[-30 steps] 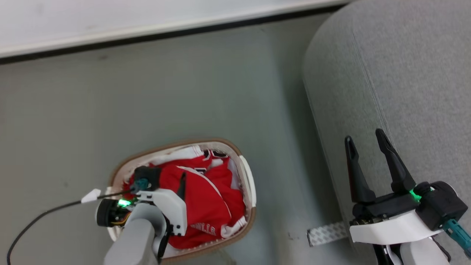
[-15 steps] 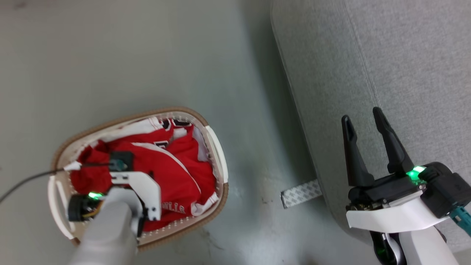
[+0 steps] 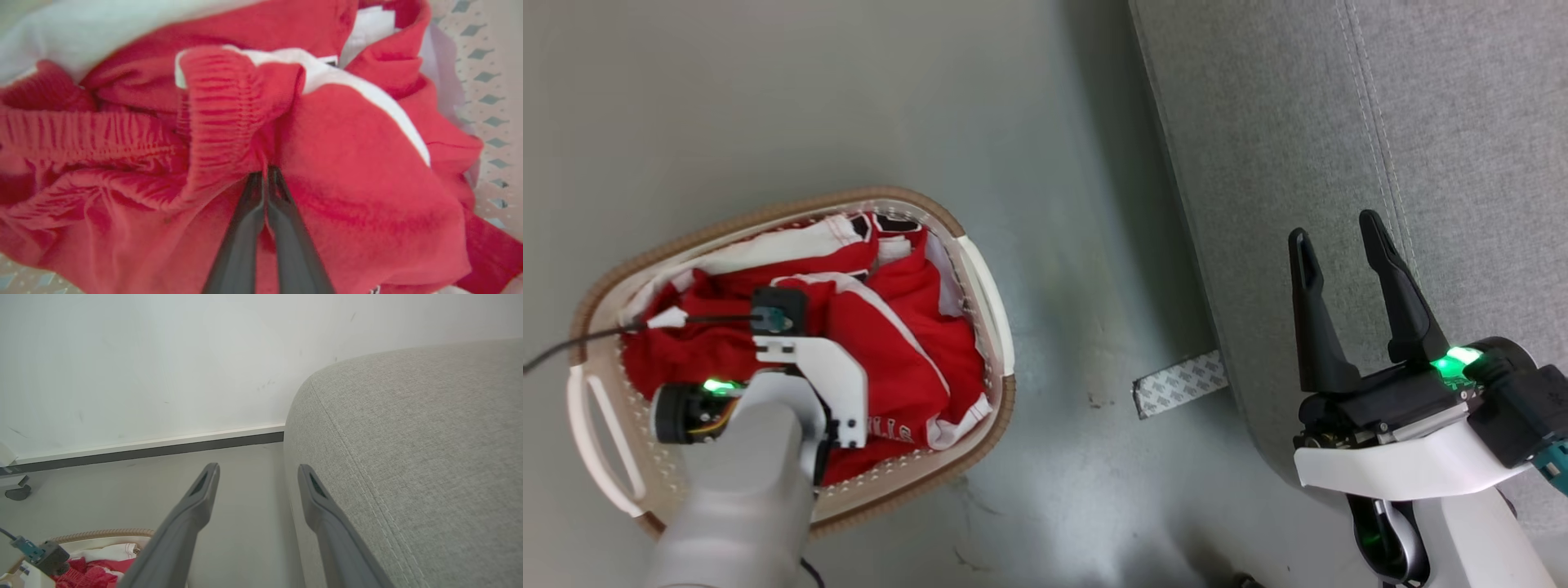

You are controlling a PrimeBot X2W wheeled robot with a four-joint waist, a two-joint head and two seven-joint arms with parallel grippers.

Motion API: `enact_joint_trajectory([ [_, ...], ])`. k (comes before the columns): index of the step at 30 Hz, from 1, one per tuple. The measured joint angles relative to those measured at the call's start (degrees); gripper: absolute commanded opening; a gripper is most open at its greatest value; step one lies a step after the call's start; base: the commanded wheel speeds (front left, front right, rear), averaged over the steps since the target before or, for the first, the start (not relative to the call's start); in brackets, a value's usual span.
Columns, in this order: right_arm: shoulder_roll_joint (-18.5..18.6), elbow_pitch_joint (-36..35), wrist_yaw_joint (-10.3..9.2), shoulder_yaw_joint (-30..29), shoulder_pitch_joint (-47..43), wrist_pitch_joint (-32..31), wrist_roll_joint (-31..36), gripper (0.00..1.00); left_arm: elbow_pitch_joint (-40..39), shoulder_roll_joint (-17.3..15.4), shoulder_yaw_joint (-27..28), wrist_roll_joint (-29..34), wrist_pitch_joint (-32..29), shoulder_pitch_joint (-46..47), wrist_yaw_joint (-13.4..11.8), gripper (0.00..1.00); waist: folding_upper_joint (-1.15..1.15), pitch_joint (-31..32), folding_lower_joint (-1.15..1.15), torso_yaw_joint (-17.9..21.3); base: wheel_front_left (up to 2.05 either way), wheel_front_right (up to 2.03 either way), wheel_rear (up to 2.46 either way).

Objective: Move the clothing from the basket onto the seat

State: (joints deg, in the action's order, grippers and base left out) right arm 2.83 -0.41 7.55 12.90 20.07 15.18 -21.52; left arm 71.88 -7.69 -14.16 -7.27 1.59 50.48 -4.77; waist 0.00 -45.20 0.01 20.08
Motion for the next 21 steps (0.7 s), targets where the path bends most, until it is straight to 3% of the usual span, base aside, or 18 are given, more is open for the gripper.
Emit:
enact_joint_trajectory([
  [6, -0.03, 1.44, 0.0, -0.54, -0.34, -0.01, 1.99, 1.0, 0.34, 2.5, -0.09, -1.58, 3.8, -2.19, 2.57, 0.0, 0.0, 3.88, -0.01, -1.6, 0.0, 0.0, 0.0],
  [13, -0.08, 3.78, 0.0, -2.24, -4.58, 0.0, 4.88, 1.0, 0.23, 4.58, 0.01, -5.22, 9.88, -8.0, 7.05, 0.0, 0.0, 12.68, -0.01, -4.47, 0.0, 0.0, 0.0],
  [17, -0.08, 5.05, 0.0, -3.1, -8.42, 0.0, 6.2, 1.0, -1.64, 4.76, -0.83, -9.55, 11.12, -12.31, 9.94, 0.0, 0.0, 19.04, -0.01, -6.55, 0.0, 0.0, 0.0],
  [21, -0.08, 6.13, 0.0, -4.43, -12.1, 0.0, 7.43, 1.0, -5.28, 4.8, -3.83, -14.96, 11.17, -16.37, 11.11, 0.0, 0.0, 25.55, -0.02, -8.7, 0.0, 0.0, 0.0],
])
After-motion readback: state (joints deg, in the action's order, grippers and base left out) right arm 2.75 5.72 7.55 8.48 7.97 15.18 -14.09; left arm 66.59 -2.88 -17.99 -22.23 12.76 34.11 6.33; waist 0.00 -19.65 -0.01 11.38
